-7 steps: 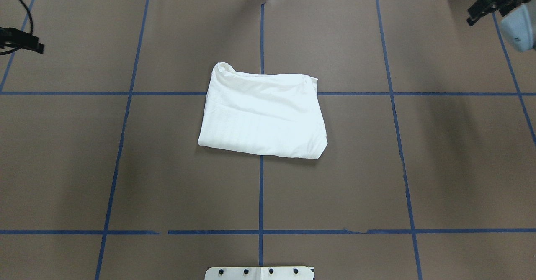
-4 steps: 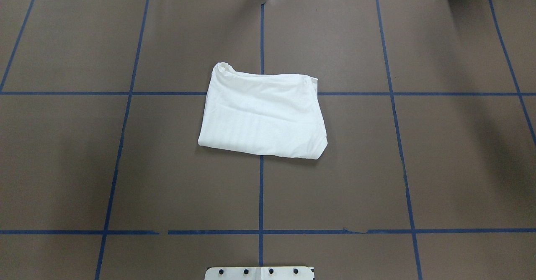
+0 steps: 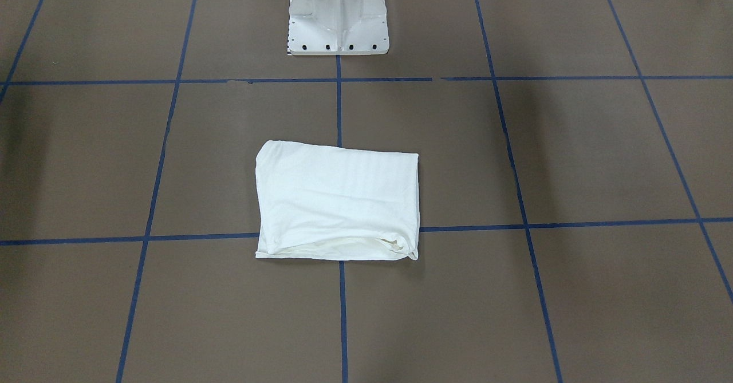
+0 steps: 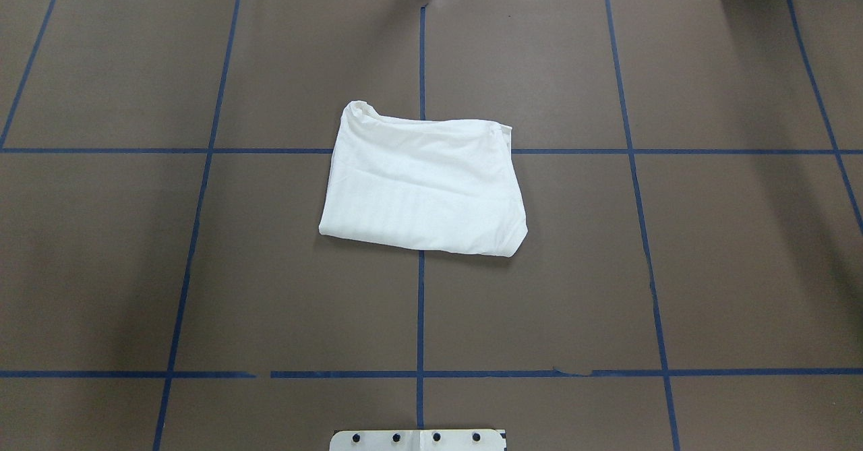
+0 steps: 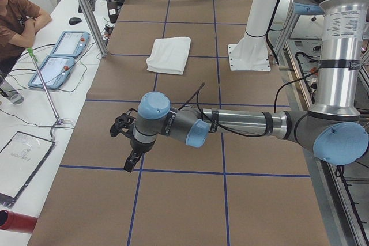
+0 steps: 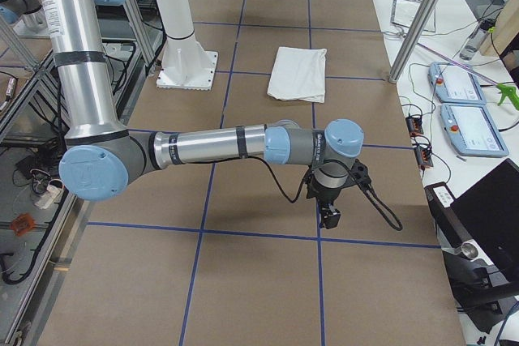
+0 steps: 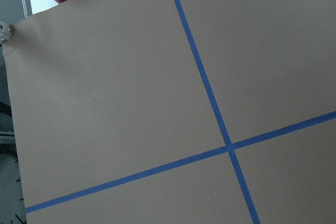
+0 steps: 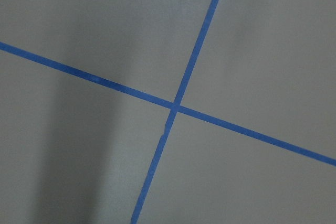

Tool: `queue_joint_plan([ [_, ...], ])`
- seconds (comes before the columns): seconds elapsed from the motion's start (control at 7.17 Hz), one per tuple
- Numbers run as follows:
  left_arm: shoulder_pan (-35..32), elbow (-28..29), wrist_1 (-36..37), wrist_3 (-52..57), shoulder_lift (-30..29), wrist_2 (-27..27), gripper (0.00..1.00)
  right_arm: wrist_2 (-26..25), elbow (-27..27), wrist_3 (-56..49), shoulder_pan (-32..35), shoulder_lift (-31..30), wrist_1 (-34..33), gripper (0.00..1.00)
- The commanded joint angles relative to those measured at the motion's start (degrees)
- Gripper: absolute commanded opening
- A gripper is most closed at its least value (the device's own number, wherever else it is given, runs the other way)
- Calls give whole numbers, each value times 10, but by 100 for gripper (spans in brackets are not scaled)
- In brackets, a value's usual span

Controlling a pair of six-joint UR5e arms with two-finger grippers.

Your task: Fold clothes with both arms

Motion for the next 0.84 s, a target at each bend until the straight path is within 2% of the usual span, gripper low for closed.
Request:
queue_joint_plan([
  [0.0, -6, 6, -12, -2, 25, 5, 100, 31, 3, 101, 2, -21, 10, 100],
  [0.14, -6, 6, 23, -3, 32, 4, 100, 65, 1, 141, 2, -29, 12, 100],
  [0.28, -5, -2, 99, -2, 21, -1, 100, 96, 1, 144, 2, -35, 11, 100],
  [0.42, -4, -17, 141, -1, 16, -3, 100, 122, -2, 147, 2, -42, 11, 100],
  [0.7, -2, -47, 226, -1, 14, -30, 100, 122, -7, 146, 1, -70, 35, 100],
])
